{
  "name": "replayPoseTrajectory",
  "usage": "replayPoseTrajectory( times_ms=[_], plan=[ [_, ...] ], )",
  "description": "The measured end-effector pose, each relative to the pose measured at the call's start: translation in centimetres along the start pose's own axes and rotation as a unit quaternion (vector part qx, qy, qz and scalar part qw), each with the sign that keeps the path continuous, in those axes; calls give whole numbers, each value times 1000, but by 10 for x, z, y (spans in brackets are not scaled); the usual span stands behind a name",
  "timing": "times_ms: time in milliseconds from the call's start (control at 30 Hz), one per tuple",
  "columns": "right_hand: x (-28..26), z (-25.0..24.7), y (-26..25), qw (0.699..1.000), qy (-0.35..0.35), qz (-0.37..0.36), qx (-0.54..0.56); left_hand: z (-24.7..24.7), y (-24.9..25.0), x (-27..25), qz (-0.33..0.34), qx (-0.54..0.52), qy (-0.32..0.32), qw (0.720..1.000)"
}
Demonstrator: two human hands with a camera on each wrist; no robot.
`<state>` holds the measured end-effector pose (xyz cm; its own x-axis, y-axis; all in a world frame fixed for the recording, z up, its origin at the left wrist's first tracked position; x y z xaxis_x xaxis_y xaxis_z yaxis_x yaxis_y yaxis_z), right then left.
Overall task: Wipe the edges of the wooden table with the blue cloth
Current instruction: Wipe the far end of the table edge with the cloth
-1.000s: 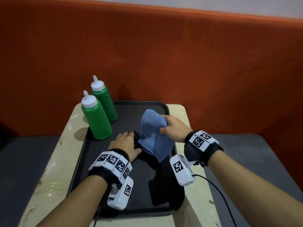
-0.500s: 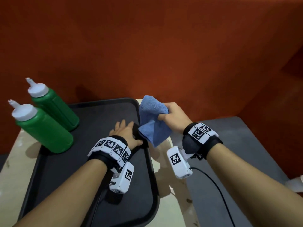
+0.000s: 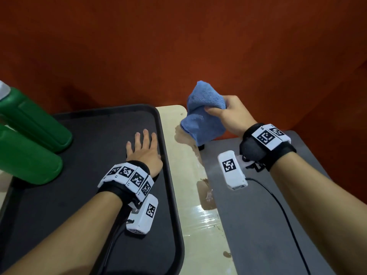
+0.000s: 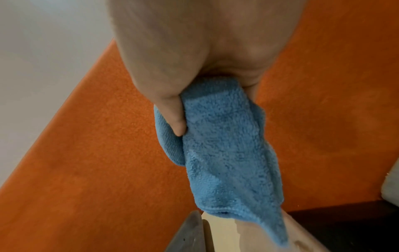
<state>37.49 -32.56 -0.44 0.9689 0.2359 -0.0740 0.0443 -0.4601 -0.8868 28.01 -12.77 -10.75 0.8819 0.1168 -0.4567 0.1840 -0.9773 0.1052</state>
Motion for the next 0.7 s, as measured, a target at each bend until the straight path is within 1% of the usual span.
replayPoseTrajectory(
  times_ms=[67,167,333,400,467,567,633,700],
  plan=[
    [8,-3,0,999,4,-10,-37,-2,1,2,-5,-8,-5,1000],
    [19,-10,-5,993,34,-37,-103,-4,3,4,-13,-19,-5,1000],
    [30,-9,-25,963,123,-111,-214,-1,1,3,-12,-25,34,999],
    [43,-1,-23,951,132,-126,-251,1,0,4,-10,-29,37,999],
    [56,15,-14,939,98,-123,-306,2,-1,5,-9,-31,40,999],
    [67,38,6,924,11,-88,-371,3,-2,6,-9,-31,41,999],
    [70,48,15,923,-26,-75,-377,3,-2,6,-10,-29,41,999],
    [73,60,23,922,-61,-85,-374,3,-2,6,-10,-30,40,999]
  ],
)
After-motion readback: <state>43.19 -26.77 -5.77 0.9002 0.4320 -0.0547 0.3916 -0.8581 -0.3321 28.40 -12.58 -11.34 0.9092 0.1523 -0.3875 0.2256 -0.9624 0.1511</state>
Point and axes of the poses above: each hand's wrist, its own x-axis towards the middle knuckle, its own z-axis out of the palm, y = z × x, the point moved 7 cm from there along x, towards the middle knuckle, and after that the axes turned 3 degrees about z, right-handed, at the moved point
